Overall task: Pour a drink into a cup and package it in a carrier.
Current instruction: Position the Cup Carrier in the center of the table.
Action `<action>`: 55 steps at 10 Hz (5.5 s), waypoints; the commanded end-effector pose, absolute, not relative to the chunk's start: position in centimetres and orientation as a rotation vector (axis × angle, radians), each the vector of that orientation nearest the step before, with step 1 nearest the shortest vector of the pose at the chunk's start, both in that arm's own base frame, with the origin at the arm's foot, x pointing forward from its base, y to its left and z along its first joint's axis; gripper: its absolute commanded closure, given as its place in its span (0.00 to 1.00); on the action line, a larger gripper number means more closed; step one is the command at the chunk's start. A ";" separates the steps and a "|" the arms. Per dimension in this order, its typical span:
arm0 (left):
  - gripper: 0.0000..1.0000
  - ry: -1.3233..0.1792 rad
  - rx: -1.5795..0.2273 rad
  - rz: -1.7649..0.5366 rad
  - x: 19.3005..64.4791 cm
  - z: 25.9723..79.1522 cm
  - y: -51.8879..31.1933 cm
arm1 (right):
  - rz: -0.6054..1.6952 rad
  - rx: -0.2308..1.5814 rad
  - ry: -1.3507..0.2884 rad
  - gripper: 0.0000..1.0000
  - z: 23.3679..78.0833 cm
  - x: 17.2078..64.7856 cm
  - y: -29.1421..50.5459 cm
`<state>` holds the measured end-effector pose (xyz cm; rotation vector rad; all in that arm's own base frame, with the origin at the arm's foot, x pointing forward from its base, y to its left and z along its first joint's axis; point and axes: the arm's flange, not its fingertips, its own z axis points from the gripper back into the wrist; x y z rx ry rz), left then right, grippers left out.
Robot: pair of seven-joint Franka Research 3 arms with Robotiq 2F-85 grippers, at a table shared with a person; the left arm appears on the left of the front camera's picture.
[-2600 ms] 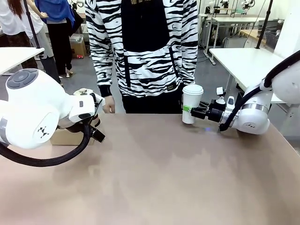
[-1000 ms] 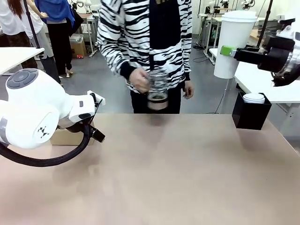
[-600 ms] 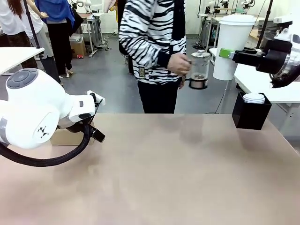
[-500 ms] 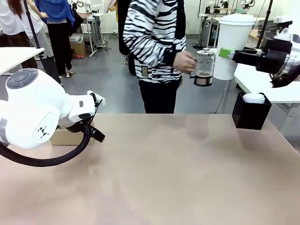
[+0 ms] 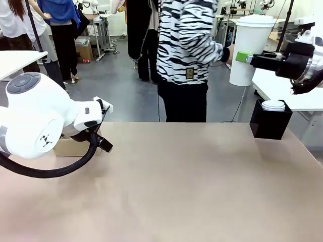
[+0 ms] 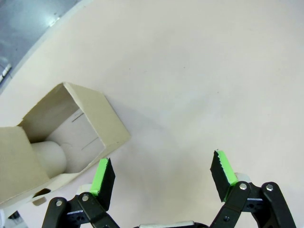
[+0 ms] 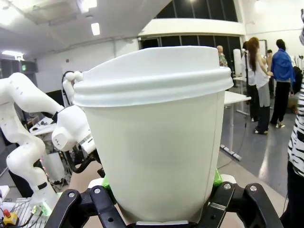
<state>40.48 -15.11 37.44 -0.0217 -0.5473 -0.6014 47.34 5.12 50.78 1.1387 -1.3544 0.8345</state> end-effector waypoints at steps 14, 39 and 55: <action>0.00 -0.260 0.058 -0.109 50.7 53.4 -7.9 | 0.848 1.119 -1.370 0.20 51.4 47.7 5.4; 0.98 -0.286 0.016 -0.019 43.4 64.5 -13.1 | 0.848 1.119 -1.370 0.20 51.4 47.7 5.4; 0.98 -0.189 0.072 -0.051 34.5 49.9 -42.5 | 0.848 1.119 -1.370 0.20 51.4 47.7 5.4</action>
